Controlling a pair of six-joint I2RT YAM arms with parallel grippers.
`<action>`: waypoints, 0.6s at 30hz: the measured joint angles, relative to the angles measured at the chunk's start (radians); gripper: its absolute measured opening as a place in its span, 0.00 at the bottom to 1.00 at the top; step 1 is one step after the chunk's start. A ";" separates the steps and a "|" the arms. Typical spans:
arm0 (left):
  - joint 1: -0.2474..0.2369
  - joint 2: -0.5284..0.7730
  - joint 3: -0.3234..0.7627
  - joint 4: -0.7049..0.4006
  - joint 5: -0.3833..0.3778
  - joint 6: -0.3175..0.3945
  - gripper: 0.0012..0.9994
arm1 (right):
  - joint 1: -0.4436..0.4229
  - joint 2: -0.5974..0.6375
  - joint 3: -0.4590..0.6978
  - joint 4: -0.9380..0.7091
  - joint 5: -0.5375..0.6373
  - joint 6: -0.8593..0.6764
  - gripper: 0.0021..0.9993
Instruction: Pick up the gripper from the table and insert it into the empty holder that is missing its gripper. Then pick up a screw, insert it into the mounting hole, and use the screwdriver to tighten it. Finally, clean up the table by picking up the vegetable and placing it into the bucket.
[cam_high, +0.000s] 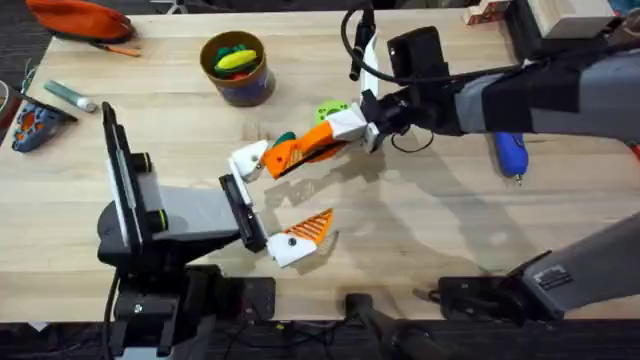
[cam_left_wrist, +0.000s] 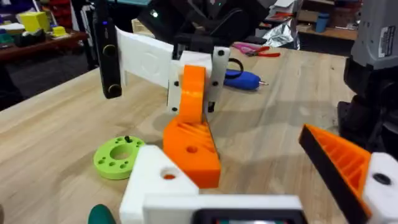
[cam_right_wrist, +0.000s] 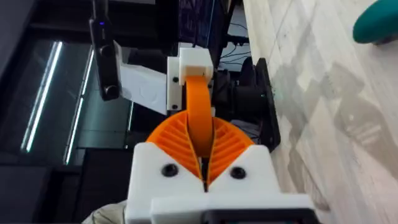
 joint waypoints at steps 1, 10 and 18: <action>0.000 0.000 0.000 0.000 0.000 0.000 0.99 | 0.000 0.000 0.001 0.001 0.000 0.000 0.00; 0.000 0.000 0.000 0.000 0.000 0.001 0.99 | 0.016 0.000 0.018 0.019 0.008 0.000 0.00; 0.000 0.000 0.000 0.000 0.000 0.000 0.99 | 0.024 0.007 0.020 0.009 0.016 0.000 0.00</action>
